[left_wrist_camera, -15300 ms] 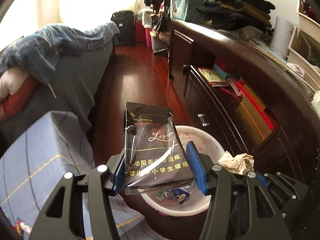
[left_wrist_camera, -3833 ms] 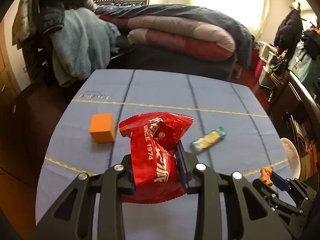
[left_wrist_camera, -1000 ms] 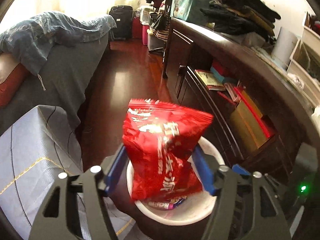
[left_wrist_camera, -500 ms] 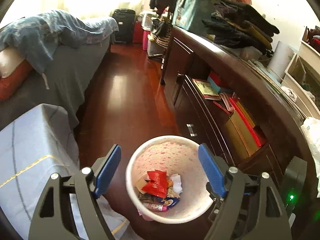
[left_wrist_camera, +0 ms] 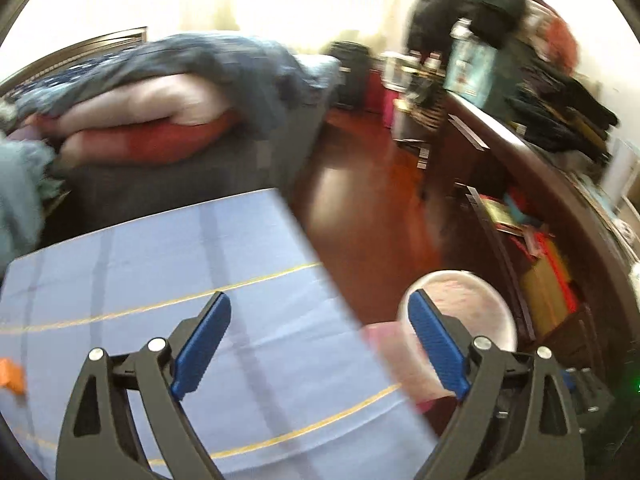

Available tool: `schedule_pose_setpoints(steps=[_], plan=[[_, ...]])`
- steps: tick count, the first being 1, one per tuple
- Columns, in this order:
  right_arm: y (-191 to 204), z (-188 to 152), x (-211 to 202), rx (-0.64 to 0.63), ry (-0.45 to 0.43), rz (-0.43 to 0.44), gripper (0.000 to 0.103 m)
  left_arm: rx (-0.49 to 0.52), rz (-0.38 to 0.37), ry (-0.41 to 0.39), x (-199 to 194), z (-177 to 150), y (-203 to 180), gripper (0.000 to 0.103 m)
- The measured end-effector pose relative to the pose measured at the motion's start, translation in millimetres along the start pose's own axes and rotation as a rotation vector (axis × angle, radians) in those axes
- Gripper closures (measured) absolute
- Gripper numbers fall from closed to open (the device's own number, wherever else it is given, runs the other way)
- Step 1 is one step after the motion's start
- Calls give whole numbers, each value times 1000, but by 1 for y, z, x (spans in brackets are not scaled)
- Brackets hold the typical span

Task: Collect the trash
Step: 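Grasp the orange sponge with the left tool while the right tool grasps the candy stick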

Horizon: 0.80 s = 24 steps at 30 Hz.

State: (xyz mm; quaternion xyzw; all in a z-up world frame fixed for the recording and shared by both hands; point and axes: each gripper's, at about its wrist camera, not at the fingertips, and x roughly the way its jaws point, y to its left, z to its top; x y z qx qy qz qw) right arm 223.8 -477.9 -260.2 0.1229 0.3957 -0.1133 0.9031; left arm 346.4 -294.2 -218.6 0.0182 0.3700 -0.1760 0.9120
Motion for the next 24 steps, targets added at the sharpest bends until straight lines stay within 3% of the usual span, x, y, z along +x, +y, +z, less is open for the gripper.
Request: schedule_pose_setpoints(steps=[9, 18, 21, 24], plan=[[108, -15, -28, -201, -7, 178, 14, -191, 229, 12, -50, -42, 135, 10], [197, -43, -31, -340, 40, 295, 14, -317, 405, 2, -96, -79, 235, 6], [218, -50, -31, -383, 48, 316, 13, -350, 485, 21, -99, -90, 266, 5], [240, -57, -30, -424, 58, 330, 13, -398, 508, 62, -88, -98, 299, 5]])
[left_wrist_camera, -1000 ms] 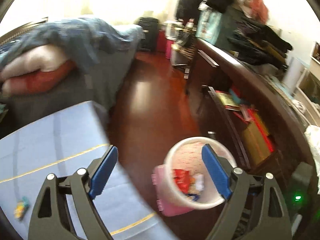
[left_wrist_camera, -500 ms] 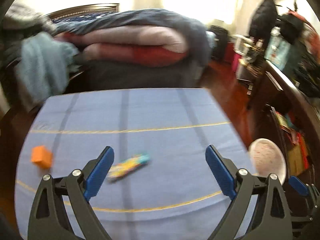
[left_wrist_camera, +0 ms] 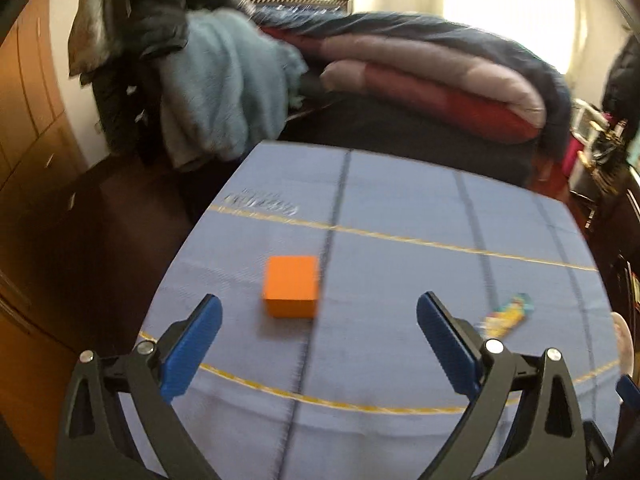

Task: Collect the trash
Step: 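Grasp the orange sponge with the left tool while the right tool grasps the candy stick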

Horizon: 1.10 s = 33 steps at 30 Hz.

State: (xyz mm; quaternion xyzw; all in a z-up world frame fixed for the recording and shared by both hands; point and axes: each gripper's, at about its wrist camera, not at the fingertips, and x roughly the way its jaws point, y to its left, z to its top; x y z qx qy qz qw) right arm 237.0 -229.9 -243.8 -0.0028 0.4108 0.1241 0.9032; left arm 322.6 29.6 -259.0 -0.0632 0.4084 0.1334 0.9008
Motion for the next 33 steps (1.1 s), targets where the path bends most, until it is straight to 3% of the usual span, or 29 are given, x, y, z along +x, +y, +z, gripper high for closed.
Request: schedule_pose_setpoints(steps=[6, 13, 15, 18, 19, 22, 28, 33], plan=[[23, 7, 17, -38, 19, 4, 13, -17, -26, 38, 37, 11, 7, 7], [27, 23, 50, 20, 52, 5, 13, -12, -42, 81, 64, 15, 3, 24], [27, 27, 61, 43, 68, 8, 13, -20, -50, 87, 67, 15, 4, 32], [31, 32, 76, 65, 79, 3, 13, -21, -49, 82, 70, 15, 7, 53], [34, 35, 83, 57, 85, -1, 13, -18, -44, 79, 71, 16, 7, 66], [41, 39, 92, 11, 80, -17, 13, -41, -78, 83, 71, 18, 15, 67], [53, 52, 115, -225, 80, -71, 4, -52, -79, 81, 67, 17, 27, 67], [47, 55, 125, -235, 105, 19, 7, -63, -84, 77, 65, 19, 30, 67]])
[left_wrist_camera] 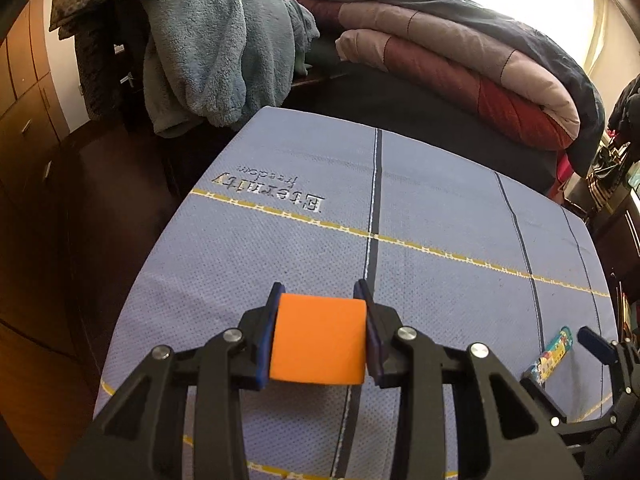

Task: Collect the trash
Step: 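Grasp the orange sponge with the left tool while the right tool grasps the candy stick, then carry the sponge and candy stick to the wastebasket and open both tools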

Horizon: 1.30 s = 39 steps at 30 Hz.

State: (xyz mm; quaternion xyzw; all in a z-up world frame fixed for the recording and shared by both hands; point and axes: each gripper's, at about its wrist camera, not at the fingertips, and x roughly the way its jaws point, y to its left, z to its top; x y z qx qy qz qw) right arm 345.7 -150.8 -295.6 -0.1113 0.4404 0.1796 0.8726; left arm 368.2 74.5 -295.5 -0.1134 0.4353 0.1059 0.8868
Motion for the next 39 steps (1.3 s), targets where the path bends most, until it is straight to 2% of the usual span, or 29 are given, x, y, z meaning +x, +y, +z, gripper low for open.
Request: schedule_pose_setpoints(steps=[2, 3, 15, 22, 39], plan=[[-4, -1, 1, 26, -2, 66, 17, -1, -1, -2, -1, 0, 0, 67], [-3, -1, 0, 28, -7, 64, 22, -2, 0, -2, -2, -1, 0, 67], [-1, -13, -18, 49, -14, 59, 22, -14, -10, -21, -22, -4, 1, 67], [-18, -30, -40, 134, -20, 65, 22, -23, -77, -48, -53, -10, -1, 67], [-66, -78, -96, 266, -76, 46, 22, 129, -163, -97, -103, -30, -88, 67]])
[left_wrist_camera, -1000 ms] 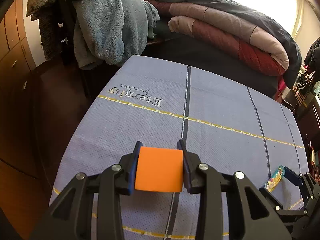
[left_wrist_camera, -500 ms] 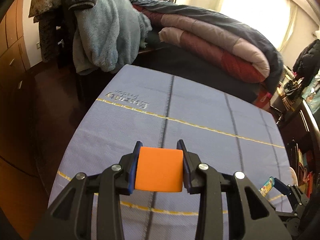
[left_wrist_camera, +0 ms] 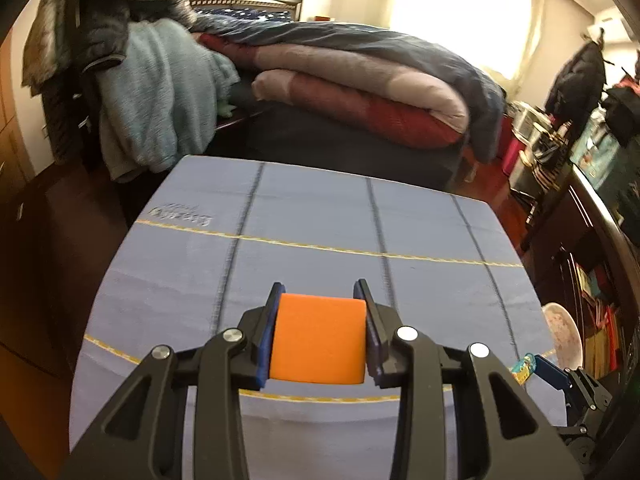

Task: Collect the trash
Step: 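Carry the sponge and candy stick to the wastebasket and open both tools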

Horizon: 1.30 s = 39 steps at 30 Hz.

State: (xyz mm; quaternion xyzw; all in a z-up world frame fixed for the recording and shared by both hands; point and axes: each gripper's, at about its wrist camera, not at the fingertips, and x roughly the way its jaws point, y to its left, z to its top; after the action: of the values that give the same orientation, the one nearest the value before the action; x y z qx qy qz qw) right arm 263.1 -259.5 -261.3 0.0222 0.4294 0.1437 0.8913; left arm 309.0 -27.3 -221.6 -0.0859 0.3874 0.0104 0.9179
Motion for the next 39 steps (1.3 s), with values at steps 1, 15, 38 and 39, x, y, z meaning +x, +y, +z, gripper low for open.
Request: schedule_pose_setpoints(steps=[1, 15, 38, 39], plan=[[-3, -2, -2, 5, -2, 0, 22, 11, -6, -2, -2, 0, -7, 67], [-69, -22, -42, 119, -57, -54, 22, 167, -113, -18, -10, -3, -108, 67], [-190, -52, -95, 330, -130, -201, 22, 432, -320, -8, -1, -27, -286, 67], [-196, -54, -97, 339, -133, -208, 22, 442, -329, -5, 0, -29, -294, 67]])
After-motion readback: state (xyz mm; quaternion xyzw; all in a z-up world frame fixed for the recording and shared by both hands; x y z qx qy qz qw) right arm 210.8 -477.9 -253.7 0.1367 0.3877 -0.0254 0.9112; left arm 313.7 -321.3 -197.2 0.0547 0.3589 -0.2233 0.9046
